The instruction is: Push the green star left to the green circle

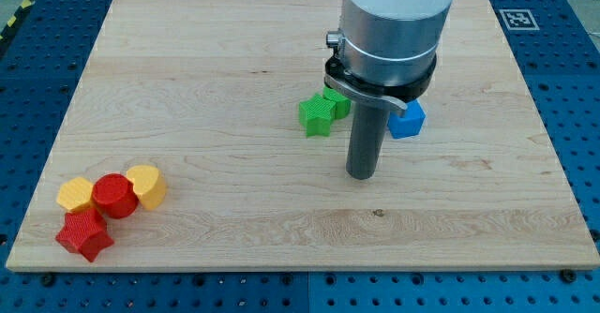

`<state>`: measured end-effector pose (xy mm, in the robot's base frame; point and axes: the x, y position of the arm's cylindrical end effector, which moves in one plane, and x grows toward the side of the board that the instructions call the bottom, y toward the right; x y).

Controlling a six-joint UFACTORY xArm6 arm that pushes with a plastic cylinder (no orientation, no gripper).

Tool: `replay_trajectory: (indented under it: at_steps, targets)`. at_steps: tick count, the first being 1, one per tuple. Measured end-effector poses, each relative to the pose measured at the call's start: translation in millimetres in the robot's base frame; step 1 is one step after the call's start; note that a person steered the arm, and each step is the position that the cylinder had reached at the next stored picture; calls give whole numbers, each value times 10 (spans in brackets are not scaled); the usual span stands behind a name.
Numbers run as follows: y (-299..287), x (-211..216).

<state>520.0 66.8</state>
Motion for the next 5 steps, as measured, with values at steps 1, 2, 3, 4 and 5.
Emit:
replay_trajectory:
  at_steps: [1, 2, 3, 4, 5]
  targets:
    - [-1, -54]
    - [-194, -141]
    - [-242, -231]
    - [-242, -264]
    - [-242, -362]
